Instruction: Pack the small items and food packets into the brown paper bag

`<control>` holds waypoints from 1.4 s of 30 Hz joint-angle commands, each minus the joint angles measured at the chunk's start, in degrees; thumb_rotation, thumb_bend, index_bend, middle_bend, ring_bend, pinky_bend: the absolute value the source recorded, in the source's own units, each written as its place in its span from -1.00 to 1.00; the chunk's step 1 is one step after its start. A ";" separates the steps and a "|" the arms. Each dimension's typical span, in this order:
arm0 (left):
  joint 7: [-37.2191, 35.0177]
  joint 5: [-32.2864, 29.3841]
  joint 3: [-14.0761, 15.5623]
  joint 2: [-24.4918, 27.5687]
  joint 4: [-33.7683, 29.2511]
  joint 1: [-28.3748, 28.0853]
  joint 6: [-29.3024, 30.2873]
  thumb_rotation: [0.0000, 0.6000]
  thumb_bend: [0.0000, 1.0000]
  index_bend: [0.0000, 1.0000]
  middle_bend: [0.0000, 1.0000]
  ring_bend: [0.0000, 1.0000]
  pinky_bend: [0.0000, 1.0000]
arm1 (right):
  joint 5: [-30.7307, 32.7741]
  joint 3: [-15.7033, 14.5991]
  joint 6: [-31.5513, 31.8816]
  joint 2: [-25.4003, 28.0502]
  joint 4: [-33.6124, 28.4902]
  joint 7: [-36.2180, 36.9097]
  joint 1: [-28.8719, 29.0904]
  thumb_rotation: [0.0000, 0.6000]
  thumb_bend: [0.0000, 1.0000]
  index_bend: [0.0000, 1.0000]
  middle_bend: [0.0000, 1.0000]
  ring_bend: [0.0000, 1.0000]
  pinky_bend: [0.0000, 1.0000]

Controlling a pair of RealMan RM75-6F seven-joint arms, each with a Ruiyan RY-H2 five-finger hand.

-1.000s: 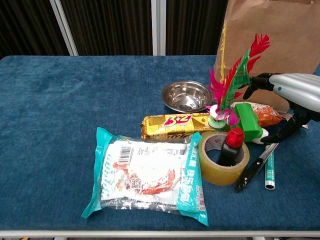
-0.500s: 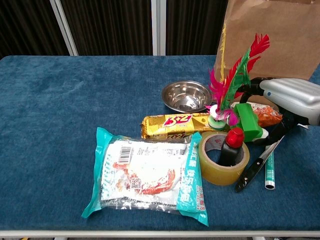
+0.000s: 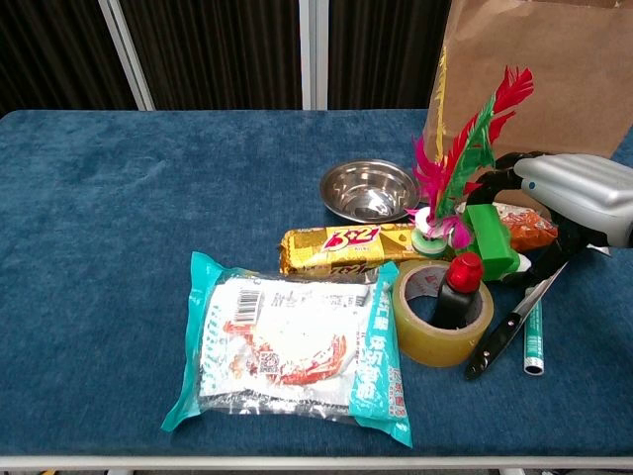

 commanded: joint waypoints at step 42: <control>2.99 0.94 -0.11 0.47 -2.86 -1.09 -0.17 1.00 -0.74 -0.84 -0.89 -1.00 -0.76 | -16.70 7.86 19.59 17.61 -23.41 1.93 -4.04 1.00 -0.84 -0.01 -0.14 -0.69 -0.90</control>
